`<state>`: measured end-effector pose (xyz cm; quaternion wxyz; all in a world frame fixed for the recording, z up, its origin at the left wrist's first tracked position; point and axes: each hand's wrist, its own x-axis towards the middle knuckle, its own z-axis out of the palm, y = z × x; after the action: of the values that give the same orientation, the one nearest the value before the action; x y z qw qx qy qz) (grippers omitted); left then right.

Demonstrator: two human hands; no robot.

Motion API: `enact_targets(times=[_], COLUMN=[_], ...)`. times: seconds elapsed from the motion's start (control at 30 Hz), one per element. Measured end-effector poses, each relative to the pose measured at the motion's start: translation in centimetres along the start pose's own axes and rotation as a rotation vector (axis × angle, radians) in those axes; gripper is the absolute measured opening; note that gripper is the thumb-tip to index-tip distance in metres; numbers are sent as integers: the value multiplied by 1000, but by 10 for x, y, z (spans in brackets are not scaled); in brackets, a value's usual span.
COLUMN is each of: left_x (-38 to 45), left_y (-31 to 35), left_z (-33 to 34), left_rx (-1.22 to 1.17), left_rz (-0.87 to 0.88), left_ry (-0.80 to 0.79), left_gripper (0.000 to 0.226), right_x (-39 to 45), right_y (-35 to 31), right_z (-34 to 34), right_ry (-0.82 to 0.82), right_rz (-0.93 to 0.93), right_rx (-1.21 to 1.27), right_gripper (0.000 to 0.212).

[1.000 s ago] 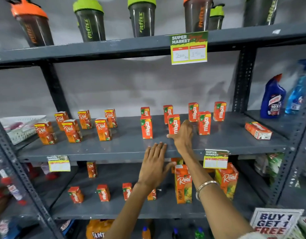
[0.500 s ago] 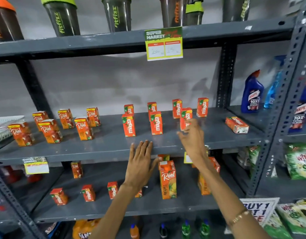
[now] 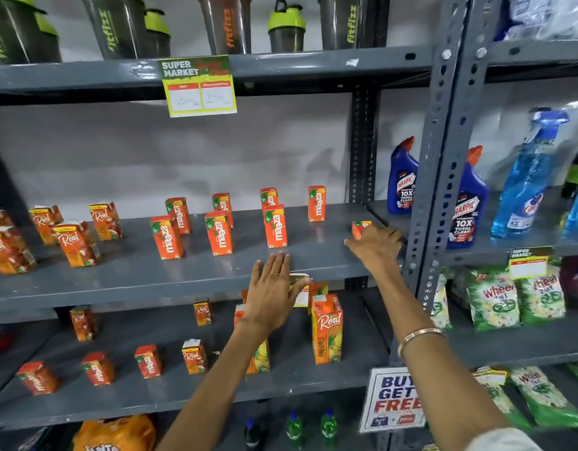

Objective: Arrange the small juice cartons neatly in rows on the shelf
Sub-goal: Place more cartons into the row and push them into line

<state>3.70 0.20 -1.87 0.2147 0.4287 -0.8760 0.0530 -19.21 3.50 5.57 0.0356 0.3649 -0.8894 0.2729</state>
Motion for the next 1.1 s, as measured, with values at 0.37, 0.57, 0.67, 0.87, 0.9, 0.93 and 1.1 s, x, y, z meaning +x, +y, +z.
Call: enact_targets(times=[0.37,0.57,0.67,0.87,0.9,0.93,1.1], left_x=[-3,-3,-3,-1,-1,-1,7], left_y=[5,4,3,-2,-1,-1,30], left_z=[5,3,2,7,6,4,-14], left_rx=[32,84,94,87,78,64,-134], left_rz=[-31,6,23,23,22,17,130], left_ry=[50,24,18,17,14,10,119], left_gripper=[86,89,99,91,88,86,69], right_x=[-28,-25,-20,-10,-10,-9,-4], right_y=[12,-31,-50,-59,-54,-49,-19], right_z=[7,13,24,35,37,40,39], right_ry=[222,99,82,9,-1,-18,-128], right_rz=[-74,-138,-133,-126,-135,-151,-229], right_rx=[465,622,639,679,696,717,818], right_gripper=[60,73,76,92,91,89,70])
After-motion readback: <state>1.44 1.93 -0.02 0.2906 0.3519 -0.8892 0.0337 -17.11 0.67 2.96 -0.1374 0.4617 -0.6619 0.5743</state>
